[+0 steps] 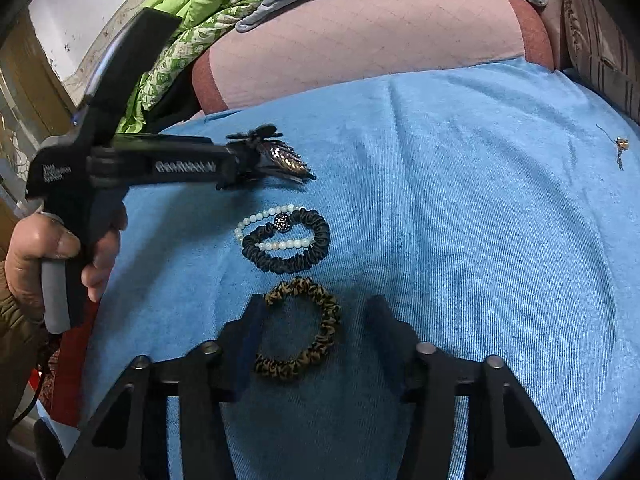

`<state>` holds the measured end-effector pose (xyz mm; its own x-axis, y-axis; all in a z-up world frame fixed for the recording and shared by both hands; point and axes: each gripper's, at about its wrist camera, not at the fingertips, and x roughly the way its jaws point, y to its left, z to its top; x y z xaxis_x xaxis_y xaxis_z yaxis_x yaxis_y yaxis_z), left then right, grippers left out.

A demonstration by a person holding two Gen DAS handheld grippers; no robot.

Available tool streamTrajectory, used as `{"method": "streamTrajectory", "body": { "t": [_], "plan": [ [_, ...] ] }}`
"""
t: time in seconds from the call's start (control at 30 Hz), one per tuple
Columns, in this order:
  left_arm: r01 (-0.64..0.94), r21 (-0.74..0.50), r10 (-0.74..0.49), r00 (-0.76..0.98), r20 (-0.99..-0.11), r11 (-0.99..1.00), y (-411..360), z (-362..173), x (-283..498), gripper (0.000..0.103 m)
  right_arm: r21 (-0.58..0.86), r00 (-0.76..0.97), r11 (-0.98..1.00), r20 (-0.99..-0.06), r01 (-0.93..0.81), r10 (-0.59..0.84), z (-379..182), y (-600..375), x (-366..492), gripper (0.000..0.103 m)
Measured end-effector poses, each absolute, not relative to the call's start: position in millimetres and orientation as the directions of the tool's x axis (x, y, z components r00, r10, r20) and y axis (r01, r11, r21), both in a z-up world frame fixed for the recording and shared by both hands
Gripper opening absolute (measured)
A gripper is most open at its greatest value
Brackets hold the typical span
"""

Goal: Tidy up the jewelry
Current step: 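Grasp the black claw clip with the left tool while the right grasps the leopard-print hair tie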

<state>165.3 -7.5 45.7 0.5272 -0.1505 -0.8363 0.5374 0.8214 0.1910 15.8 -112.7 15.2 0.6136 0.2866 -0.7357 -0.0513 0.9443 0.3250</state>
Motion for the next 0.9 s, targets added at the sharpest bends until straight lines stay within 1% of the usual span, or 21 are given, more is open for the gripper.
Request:
{"method": "streamTrajectory", "body": {
  "t": [0.03, 0.07, 0.1, 0.13, 0.17, 0.2, 0.23, 0.27, 0.3, 0.37, 0.5, 0.63, 0.9],
  "plan": [
    [0.543, 0.151, -0.176, 0.503, -0.846, 0.826, -7, 45, 166, 0.047, 0.325, 0.611, 0.944, -0.737, -0.054, 0.288, 14, -112, 17, 0.037],
    [0.548, 0.107, -0.204, 0.476, -0.855, 0.83, -7, 44, 166, 0.04, 0.325, 0.61, 0.944, -0.737, -0.057, 0.29, 14, -112, 17, 0.034],
    [0.542, 0.091, -0.21, 0.467, -0.859, 0.835, -6, 44, 166, 0.033, 0.324, 0.609, 0.944, -0.738, -0.06, 0.292, 14, -111, 18, 0.031],
    [0.537, 0.105, -0.197, 0.474, -0.858, 0.837, -8, 44, 165, 0.03, 0.324, 0.607, 0.944, -0.738, -0.062, 0.294, 13, -110, 18, 0.024],
    [0.536, 0.108, -0.195, 0.476, -0.858, 0.837, -9, 44, 162, 0.03, 0.325, 0.606, 0.943, -0.738, -0.065, 0.296, 13, -110, 18, 0.019],
    [0.531, 0.109, -0.192, 0.48, -0.856, 0.84, -10, 44, 160, 0.03, 0.328, 0.605, 0.942, -0.737, -0.068, 0.301, 13, -110, 18, 0.017],
    [0.522, 0.109, -0.186, 0.481, -0.857, 0.846, -10, 45, 157, 0.021, 0.333, 0.604, 0.94, -0.736, -0.071, 0.306, 14, -110, 19, 0.012],
    [0.515, 0.102, -0.186, 0.477, -0.859, 0.851, -9, 46, 154, 0.014, 0.34, 0.604, 0.938, -0.733, -0.074, 0.313, 14, -111, 18, 0.011],
    [0.513, 0.066, -0.204, 0.453, -0.868, 0.856, -8, 47, 152, 0.012, 0.345, 0.604, 0.935, -0.73, -0.078, 0.32, 14, -111, 16, 0.01],
    [0.498, 0.051, -0.208, 0.45, -0.868, 0.866, -5, 49, 145, 0.011, 0.351, 0.607, 0.933, -0.723, -0.086, 0.328, 15, -111, 14, 0.009],
    [0.489, 0.064, -0.2, 0.468, -0.861, 0.87, 1, 56, 122, 0.011, 0.35, 0.619, 0.932, -0.713, -0.093, 0.329, 19, -109, 2, 0.009],
    [0.471, 0.034, -0.218, 0.47, -0.855, 0.882, 13, 68, 101, 0.011, 0.37, 0.62, 0.926, -0.71, -0.074, 0.334, 24, -110, -9, 0.009],
    [0.42, 0.013, -0.225, 0.51, -0.83, 0.907, 43, 97, 47, 0.011, 0.366, 0.653, 0.928, -0.686, -0.072, 0.321, 56, -109, -44, 0.009]
  ]
}}
